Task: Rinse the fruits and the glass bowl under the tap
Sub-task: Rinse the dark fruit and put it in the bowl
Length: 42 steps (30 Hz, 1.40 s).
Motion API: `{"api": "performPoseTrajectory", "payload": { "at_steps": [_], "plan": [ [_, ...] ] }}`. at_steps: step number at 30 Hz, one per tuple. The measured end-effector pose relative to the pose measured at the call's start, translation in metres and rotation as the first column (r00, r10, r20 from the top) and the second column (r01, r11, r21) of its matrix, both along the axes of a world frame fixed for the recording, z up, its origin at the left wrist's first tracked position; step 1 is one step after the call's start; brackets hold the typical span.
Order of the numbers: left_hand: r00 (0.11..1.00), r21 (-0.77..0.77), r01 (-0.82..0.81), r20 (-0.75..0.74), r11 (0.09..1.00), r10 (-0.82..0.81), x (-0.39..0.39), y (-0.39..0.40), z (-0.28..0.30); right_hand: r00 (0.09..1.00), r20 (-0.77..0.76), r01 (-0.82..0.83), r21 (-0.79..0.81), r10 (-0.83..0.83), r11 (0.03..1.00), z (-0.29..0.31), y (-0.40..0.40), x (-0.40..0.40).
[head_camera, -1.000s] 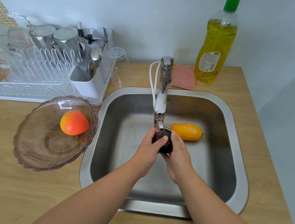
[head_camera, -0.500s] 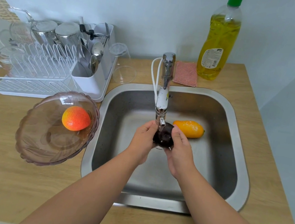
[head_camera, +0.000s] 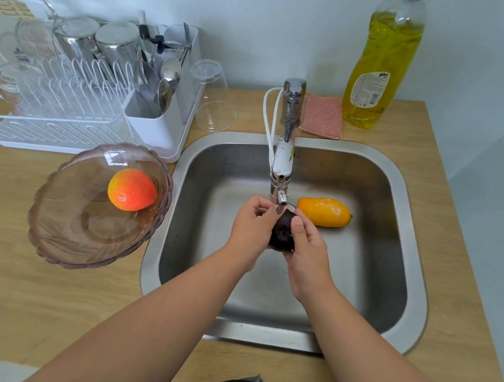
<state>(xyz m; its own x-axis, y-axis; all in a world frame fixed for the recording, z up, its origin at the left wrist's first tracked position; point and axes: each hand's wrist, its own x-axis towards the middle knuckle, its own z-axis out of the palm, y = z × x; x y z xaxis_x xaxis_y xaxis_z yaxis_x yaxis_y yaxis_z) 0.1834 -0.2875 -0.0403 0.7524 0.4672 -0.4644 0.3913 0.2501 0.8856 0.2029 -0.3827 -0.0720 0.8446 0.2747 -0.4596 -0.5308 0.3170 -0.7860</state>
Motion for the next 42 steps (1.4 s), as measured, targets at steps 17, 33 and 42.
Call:
{"api": "performPoseTrajectory", "payload": {
  "at_steps": [17, 33, 42],
  "plan": [
    [0.988, -0.139, 0.118, 0.120, 0.983, -0.101, -0.013, 0.015, -0.005, 0.994, 0.084, -0.068, -0.081, 0.075, 0.994, 0.001, 0.003, 0.009],
    [0.954, -0.129, 0.264, 0.181, 0.956, -0.239, -0.017, 0.029, -0.014, 0.993, -0.037, -0.111, -0.048, 0.109, 0.993, 0.005, 0.001, 0.020],
    [0.996, 0.027, 0.015, 0.089, 1.000, -0.017, -0.007, 0.017, -0.012, 0.990, 0.064, -0.116, -0.097, 0.122, 0.989, -0.002, 0.010, 0.017]
  ]
}}
